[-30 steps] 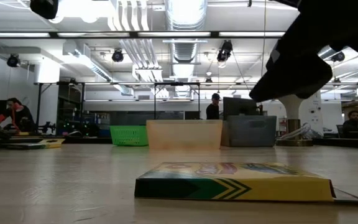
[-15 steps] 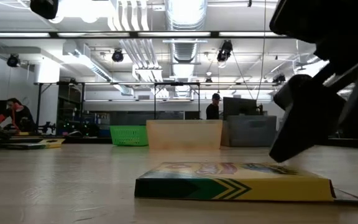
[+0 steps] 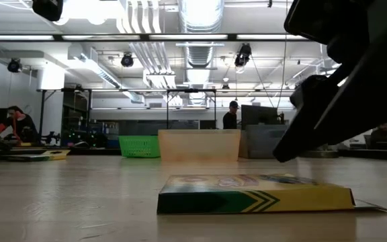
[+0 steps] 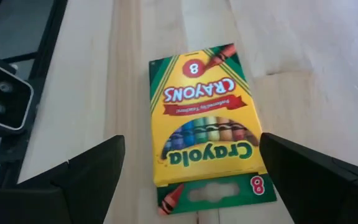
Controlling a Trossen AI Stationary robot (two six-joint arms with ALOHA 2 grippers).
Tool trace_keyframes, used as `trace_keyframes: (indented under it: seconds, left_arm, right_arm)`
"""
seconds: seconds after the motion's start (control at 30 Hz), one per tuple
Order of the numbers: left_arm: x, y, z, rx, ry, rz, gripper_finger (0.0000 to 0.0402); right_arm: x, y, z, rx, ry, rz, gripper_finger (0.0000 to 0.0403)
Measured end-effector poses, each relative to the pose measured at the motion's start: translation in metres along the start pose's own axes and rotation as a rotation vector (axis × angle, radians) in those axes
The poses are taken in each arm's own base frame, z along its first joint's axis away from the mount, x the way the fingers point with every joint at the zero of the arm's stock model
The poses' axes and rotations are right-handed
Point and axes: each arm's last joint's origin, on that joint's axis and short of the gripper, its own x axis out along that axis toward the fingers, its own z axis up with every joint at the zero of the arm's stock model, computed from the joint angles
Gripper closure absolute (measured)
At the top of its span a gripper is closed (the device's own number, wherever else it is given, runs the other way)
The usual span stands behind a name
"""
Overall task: Pick & Place School Supplies
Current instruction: Put the yellow crayon box into the black bin
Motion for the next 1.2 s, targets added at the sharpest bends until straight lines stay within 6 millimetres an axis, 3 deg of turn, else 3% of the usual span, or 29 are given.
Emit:
trace_keyframes:
  seconds: [0.23, 0.63, 0.87, 1.2]
  left_arm:
    - [0.000, 0.000, 0.000, 0.000, 0.000, 0.000, 0.0278]
    - [0.000, 0.000, 0.000, 0.000, 0.000, 0.000, 0.0278]
    - [0.000, 0.000, 0.000, 0.000, 0.000, 0.000, 0.0278]
    - [0.000, 0.000, -0.001, 0.004, 0.010, 0.001, 0.0278]
  right_arm:
    - [0.000, 0.000, 0.000, 0.000, -0.007, -0.012, 0.0033]
    - [0.000, -0.002, 0.000, -0.196, -0.019, -0.049, 0.0033]
    - [0.019, -0.003, -0.013, -0.163, -0.005, -0.051, 0.0033]
    - [0.035, 0.003, -0.013, -0.179, -0.017, -0.067, 0.0033]
